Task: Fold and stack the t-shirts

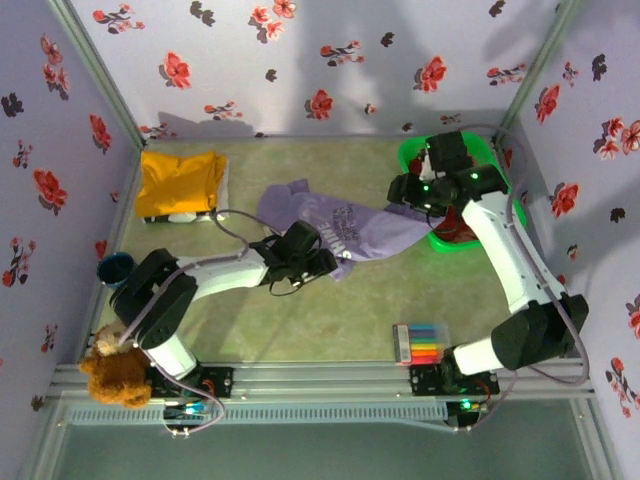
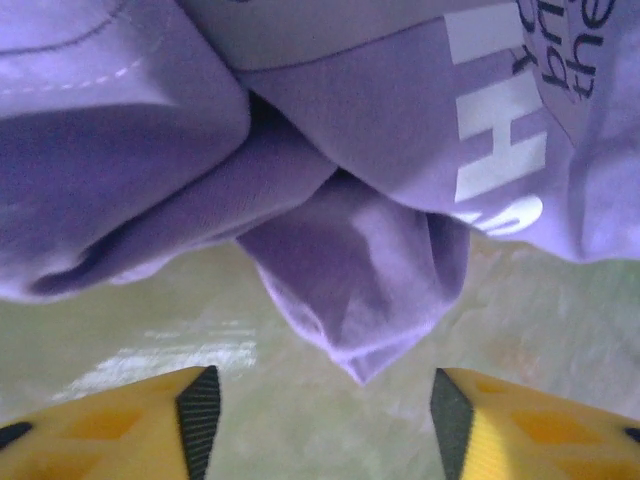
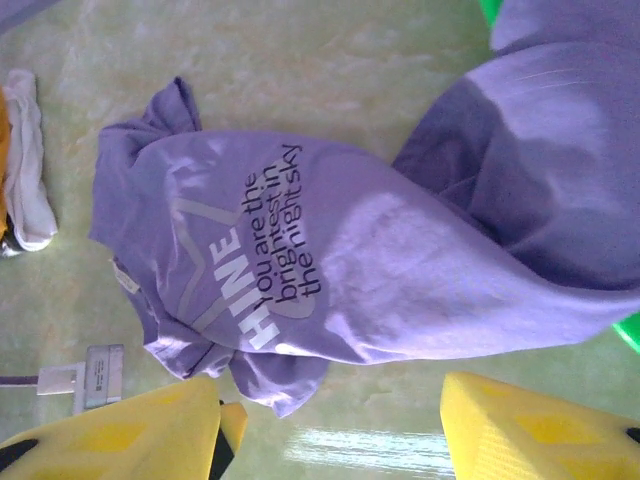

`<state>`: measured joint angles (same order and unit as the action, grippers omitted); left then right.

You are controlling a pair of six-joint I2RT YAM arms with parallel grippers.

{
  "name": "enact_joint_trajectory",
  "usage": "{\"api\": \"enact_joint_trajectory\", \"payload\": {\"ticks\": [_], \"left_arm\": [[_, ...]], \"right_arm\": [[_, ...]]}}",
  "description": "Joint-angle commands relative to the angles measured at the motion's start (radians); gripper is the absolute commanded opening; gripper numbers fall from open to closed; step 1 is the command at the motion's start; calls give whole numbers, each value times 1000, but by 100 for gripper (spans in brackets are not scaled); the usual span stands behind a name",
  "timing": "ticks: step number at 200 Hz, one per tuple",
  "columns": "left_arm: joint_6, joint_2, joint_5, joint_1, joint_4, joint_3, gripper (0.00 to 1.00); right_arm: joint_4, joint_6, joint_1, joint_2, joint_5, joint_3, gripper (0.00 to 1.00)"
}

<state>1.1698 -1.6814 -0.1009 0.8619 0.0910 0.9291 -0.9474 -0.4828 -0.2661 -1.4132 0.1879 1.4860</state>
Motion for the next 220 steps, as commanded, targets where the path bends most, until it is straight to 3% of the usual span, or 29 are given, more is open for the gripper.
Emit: {"api": "enact_joint_trajectory", "payload": {"ticks": [1,37,76,103,131,189,220], "left_arm": [[49,-48,33,3,-71,47,52],[47,-119,40,3,-60,97,35],[2,-87,41,-7,-56,105,0],[-42,90,99,-59,-38,65,0],[-147,324,180,-146,156,122,0],[-227,740,223,-488,500,196,0],[-276,824,159,-675,643,251,0]], "right_arm": [[8,2,29,55,21,-13,62],[-1,19,69,70,48,-26,62],[-4,27,103,106,60,-46,62],[-16,32,112,134,44,-49,62],[-41,30,113,165,28,-35,63],[-54,26,109,197,54,-46,63],[-30,14,89,190,81,-88,63]]}}
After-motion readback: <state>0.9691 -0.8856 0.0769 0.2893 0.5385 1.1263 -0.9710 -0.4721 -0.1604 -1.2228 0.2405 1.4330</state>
